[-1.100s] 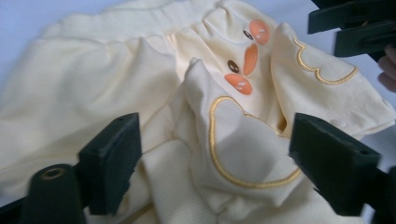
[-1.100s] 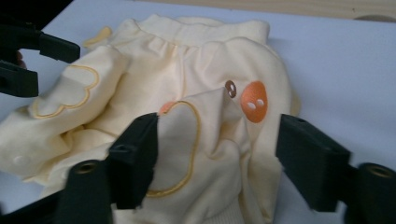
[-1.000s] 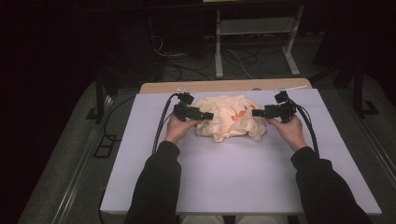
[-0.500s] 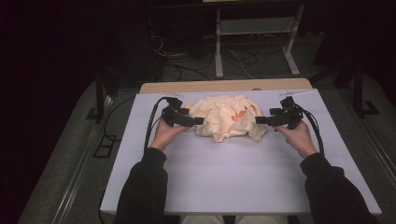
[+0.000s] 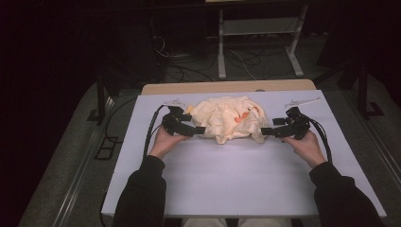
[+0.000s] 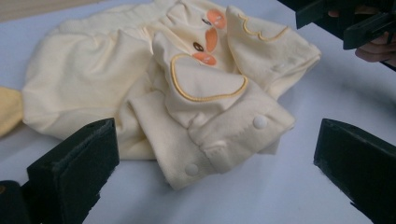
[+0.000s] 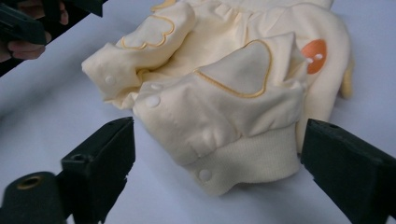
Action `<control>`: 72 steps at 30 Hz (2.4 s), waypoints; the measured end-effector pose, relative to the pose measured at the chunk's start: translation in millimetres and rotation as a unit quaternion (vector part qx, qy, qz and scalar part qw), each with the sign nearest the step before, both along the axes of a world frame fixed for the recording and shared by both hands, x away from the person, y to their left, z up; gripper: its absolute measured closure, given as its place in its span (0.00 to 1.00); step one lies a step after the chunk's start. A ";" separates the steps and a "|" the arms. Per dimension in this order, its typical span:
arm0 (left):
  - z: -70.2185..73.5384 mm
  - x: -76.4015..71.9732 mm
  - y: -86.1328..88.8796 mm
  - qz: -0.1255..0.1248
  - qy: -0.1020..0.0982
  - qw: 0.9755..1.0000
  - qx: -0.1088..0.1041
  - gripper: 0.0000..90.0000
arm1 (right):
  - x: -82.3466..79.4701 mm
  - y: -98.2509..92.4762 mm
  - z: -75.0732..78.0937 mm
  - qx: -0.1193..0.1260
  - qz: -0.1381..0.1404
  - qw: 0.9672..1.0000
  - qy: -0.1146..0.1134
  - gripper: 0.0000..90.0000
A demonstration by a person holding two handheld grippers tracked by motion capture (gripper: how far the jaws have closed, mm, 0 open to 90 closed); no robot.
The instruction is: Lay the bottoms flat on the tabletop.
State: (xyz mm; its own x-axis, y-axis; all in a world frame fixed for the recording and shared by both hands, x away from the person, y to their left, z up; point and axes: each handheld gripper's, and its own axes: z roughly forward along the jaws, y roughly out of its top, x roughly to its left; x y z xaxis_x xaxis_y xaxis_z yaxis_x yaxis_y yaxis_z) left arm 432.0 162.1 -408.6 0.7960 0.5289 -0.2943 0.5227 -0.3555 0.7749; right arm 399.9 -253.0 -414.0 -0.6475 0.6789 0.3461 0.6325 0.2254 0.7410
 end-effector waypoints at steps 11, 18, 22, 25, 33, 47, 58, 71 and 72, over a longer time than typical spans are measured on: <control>-14.6 -9.9 -7.8 -0.021 -0.038 0.998 0.038 0.16 | -10.0 14.2 -9.7 -0.046 0.056 0.997 -0.017 0.45; -19.2 -11.1 -14.6 -0.036 -0.055 0.996 0.066 0.28 | -10.6 24.5 -13.9 -0.072 0.075 0.994 -0.039 0.63; -25.2 -10.0 -21.7 -0.034 -0.063 0.994 0.083 0.37 | -7.2 28.7 -18.2 -0.082 0.074 0.993 -0.040 0.72; -31.7 -8.3 -27.8 -0.038 -0.063 0.993 0.094 0.48 | -3.7 31.4 -20.7 -0.082 0.072 0.993 -0.036 0.78; -34.6 -5.1 -29.8 -0.031 -0.047 0.994 0.093 0.74 | 4.2 38.4 -24.1 -0.075 0.076 0.994 -0.028 0.90; -17.2 -19.0 -13.2 -0.018 -0.023 0.996 0.089 0.82 | -3.9 11.7 -5.1 -0.039 0.070 0.996 0.026 0.94; 0.6 -52.3 -9.1 -0.015 -0.022 0.994 0.108 0.84 | -31.2 1.6 6.5 -0.048 0.067 0.996 0.031 0.99; 4.5 -83.4 -13.0 -0.029 0.034 0.989 0.139 0.84 | -57.1 14.4 8.5 -0.066 0.092 0.992 0.055 0.99; 4.4 -84.6 -13.5 -0.031 0.045 0.989 0.139 0.84 | -58.9 15.9 8.2 -0.067 0.095 0.992 0.058 0.99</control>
State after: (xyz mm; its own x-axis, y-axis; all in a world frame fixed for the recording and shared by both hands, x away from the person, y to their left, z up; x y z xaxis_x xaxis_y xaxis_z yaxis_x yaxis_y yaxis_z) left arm 347.4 148.6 -404.2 0.8067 0.5500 -0.2160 0.5555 -0.5813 0.5946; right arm 341.0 -237.1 -405.9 -0.7292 0.5940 0.3398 0.6482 0.4405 0.6211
